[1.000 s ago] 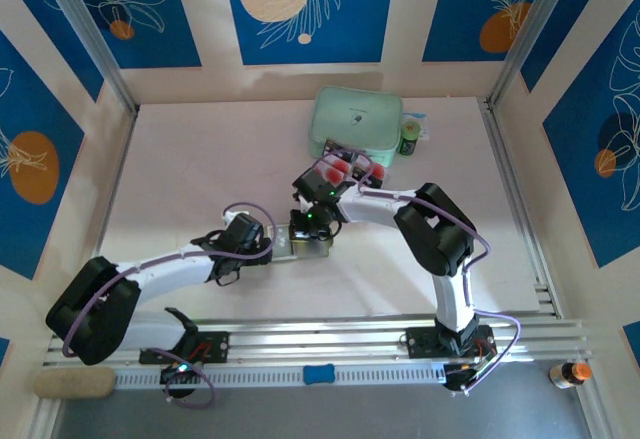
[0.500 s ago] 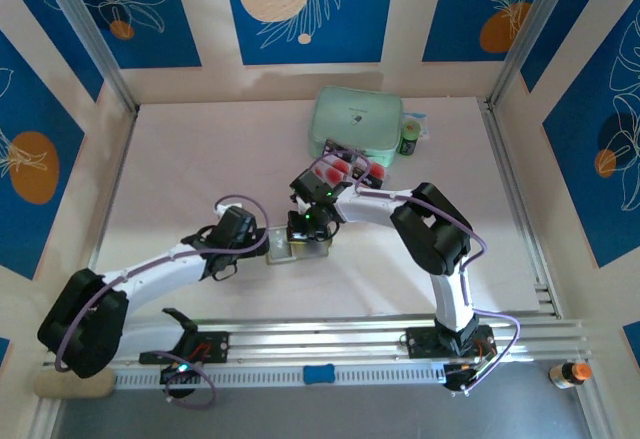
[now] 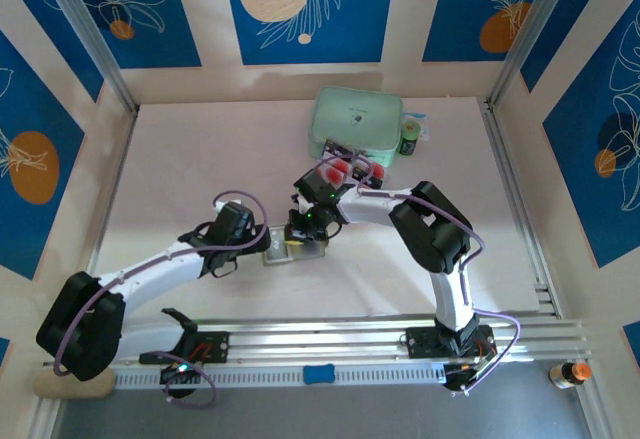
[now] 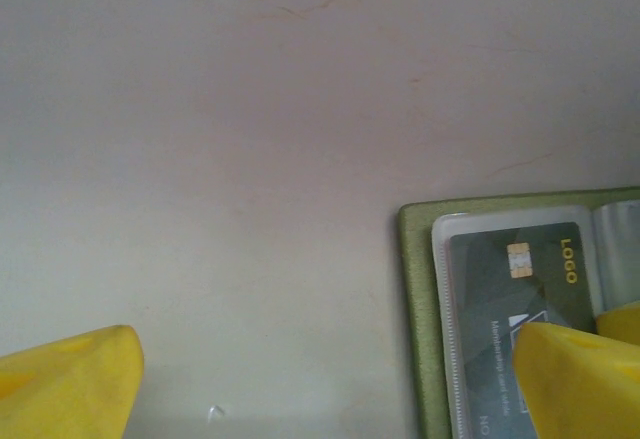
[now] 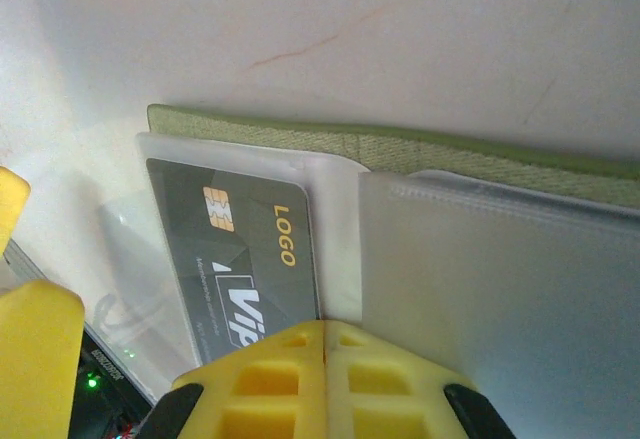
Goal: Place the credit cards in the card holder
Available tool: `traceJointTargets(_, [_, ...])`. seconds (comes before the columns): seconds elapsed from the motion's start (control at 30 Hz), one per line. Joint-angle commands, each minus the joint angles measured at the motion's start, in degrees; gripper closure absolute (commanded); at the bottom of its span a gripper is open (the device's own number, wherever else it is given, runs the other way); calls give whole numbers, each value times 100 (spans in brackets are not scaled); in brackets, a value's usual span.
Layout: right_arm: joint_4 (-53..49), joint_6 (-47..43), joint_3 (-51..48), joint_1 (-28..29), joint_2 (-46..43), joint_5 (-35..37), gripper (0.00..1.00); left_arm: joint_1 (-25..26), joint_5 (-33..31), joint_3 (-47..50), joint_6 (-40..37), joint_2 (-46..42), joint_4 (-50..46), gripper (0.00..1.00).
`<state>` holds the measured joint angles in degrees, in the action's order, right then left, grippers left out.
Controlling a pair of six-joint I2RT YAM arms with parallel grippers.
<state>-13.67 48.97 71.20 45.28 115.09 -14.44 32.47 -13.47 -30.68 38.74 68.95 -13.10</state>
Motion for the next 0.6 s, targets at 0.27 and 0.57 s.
traceJointTargets(0.27, [-41,-143,-286,-346,-803,-159,100,55,502,-443,104,34,9,5])
traceJointTargets(0.57, [-710,-880,-238,-745,-1004,314,99,426,496,-893,255,177,-54,6])
